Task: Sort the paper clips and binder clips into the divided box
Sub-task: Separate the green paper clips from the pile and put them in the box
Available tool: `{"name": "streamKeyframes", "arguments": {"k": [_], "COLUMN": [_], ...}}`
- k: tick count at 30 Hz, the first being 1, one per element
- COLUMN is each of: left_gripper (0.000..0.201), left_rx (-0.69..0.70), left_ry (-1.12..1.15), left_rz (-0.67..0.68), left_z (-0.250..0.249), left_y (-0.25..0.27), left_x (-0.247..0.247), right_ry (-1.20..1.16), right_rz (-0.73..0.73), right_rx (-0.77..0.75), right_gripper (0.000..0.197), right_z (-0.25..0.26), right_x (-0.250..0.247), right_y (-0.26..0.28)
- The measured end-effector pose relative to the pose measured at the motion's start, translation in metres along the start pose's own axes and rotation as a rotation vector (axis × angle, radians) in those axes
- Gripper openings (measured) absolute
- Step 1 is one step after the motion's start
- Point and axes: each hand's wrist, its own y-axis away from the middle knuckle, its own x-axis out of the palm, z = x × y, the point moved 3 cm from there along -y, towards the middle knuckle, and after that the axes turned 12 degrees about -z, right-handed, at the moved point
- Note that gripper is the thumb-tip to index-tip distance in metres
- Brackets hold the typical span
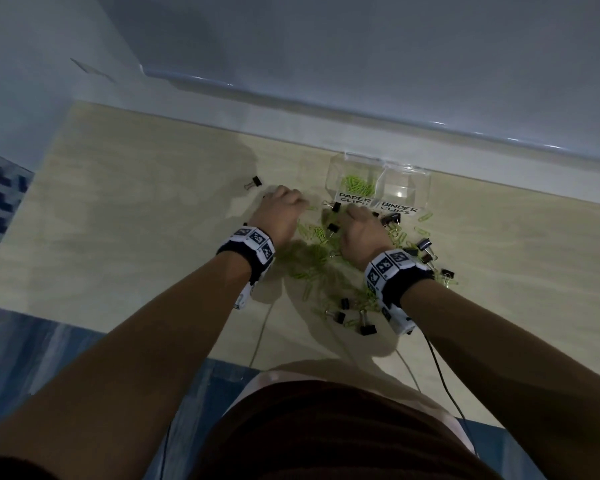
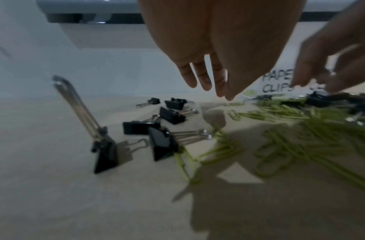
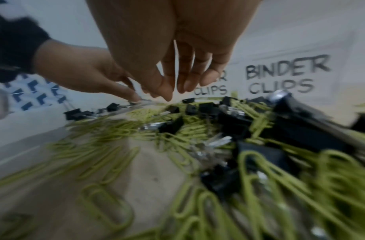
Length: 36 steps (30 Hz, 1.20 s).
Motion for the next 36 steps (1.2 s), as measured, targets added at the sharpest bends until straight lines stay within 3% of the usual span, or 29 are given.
{"name": "streamKeyframes", "arguments": {"k": [2, 5, 10, 12, 14, 18, 22, 25, 28, 31, 34, 36], "left_gripper": [0.045, 0.037, 0.039, 0.043, 0.049, 0.060, 0.056, 0.052, 0.048, 0.058, 0.085, 0.093], "left_rx": [0.036, 0.017, -0.050, -0.018, -0.127, -0.292, -0.262, -0.228, -0.203, -0.273, -0.326, -0.315], "left_ry": [-0.038, -0.004, 0.184, 0.177, 0.233, 0.290, 0.268, 0.332, 0.411, 0.401, 0.338, 0.292], "left_rz": [0.073, 0.101, 0.161, 0.098, 0.011, -0.006, 0.012, 0.018, -0.003, -0.026, 0.050, 0.087], "left_z": [-0.009, -0.011, 0.000, 0.000, 0.003, 0.003, -0.016, -0.030, -0.036, -0.027, -0.025, -0.031], "left_y": [0.003, 0.015, 0.063, 0.083, 0.096, 0.097, 0.088, 0.088, 0.095, 0.104, 0.105, 0.102], "left_x": [0.007, 0.012, 0.016, 0.011, 0.007, 0.012, 0.012, 0.015, 0.014, 0.012, 0.009, 0.008], "right_ry": [-0.029, 0.002, 0.022, 0.022, 0.003, -0.005, 0.037, 0.093, 0.099, 0.020, -0.034, -0.012], "right_rz": [0.080, 0.198, 0.108, 0.143, 0.187, 0.158, 0.271, 0.361, 0.312, 0.291, 0.194, 0.243], "right_rx": [-0.119, -0.213, -0.313, -0.352, -0.379, -0.345, -0.250, -0.258, -0.342, -0.388, -0.353, -0.330], "right_gripper": [0.049, 0.045, 0.027, 0.030, 0.030, 0.040, 0.053, 0.052, 0.041, 0.054, 0.055, 0.059], "right_z": [0.019, 0.037, 0.035, 0.027, 0.022, 0.030, 0.048, 0.053, 0.042, 0.020, 0.004, 0.003], "right_x": [0.005, 0.016, 0.031, 0.037, 0.035, 0.017, 0.012, 0.018, 0.021, 0.016, 0.007, 0.010], "right_y": [0.001, 0.005, 0.033, 0.046, 0.053, 0.037, 0.007, 0.004, 0.019, 0.041, 0.052, 0.053]}}
